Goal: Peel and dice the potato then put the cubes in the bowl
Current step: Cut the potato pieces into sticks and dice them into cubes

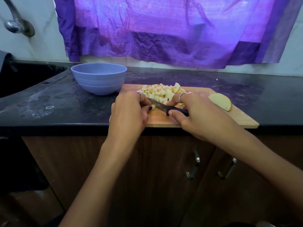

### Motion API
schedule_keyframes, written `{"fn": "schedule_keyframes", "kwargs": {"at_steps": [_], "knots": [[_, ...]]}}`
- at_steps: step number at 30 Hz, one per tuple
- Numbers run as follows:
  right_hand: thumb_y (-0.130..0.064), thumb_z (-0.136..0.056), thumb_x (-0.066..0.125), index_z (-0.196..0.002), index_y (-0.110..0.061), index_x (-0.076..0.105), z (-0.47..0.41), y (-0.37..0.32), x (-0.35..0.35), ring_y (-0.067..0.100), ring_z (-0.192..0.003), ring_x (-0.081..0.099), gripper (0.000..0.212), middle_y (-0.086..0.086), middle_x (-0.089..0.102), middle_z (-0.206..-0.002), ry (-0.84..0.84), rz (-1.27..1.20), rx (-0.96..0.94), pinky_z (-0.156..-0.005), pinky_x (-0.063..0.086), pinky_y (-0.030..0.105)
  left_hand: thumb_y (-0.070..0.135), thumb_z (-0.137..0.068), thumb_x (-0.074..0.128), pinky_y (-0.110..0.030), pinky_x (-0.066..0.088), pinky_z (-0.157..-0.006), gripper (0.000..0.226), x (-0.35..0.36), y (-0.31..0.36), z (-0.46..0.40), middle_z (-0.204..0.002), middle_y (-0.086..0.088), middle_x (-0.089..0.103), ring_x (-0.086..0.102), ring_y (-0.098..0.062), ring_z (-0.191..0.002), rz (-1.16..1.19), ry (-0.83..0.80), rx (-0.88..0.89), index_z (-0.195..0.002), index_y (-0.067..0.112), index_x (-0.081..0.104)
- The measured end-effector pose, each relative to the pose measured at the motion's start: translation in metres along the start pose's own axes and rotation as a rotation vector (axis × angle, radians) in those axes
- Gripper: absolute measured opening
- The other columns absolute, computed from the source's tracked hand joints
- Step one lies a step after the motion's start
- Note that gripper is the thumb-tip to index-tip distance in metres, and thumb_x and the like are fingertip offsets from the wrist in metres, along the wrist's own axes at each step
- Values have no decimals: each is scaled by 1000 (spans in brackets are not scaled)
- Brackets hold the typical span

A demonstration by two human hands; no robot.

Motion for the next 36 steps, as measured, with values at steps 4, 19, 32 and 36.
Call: {"fn": "schedule_keyframes", "kwargs": {"at_steps": [4, 19, 32, 36], "knots": [[-35, -95, 52, -121, -33, 56, 5, 0, -2, 15, -79, 56, 26, -6, 51, -83, -9, 62, -20, -55, 40, 26, 26, -89, 66, -30, 46, -76, 11, 0, 0, 1, -99, 3, 67, 59, -18, -94, 38, -1, -2, -97, 27, 74], [-33, -94, 56, -117, -33, 61, 13, 3, 1, 6, -60, 48, 24, -15, 48, -71, 68, -113, 20, -57, 38, 9, 26, -90, 65, -26, 37, -72, 12, -3, 2, 3, -92, 7, 63, 53, -10, -84, 25, 10, 22, -99, 26, 73], [-32, -97, 50, -117, -26, 58, 1, -11, 3, 10, -70, 45, 23, -8, 43, -73, 0, 50, -17, -53, 33, 20, 24, -90, 64, -25, 39, -75, 14, -2, 1, 2, -99, 3, 67, 53, -9, -84, -18, 46, 67, -101, 24, 74], [-31, -97, 50, -121, -29, 55, 17, -2, -3, 18, -87, 57, 24, -2, 57, -87, 82, 76, 8, -71, 46, 31, 28, -90, 66, -31, 45, -75, 10, -1, 1, 2, -89, 5, 64, 58, -16, -85, 3, 67, 53, -97, 26, 72]]}}
Point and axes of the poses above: each hand's wrist, its own z-axis away from the middle knuckle, its own x-axis out of the palm, y = z × x, the point moved 4 cm from there along -z, towards the middle knuckle
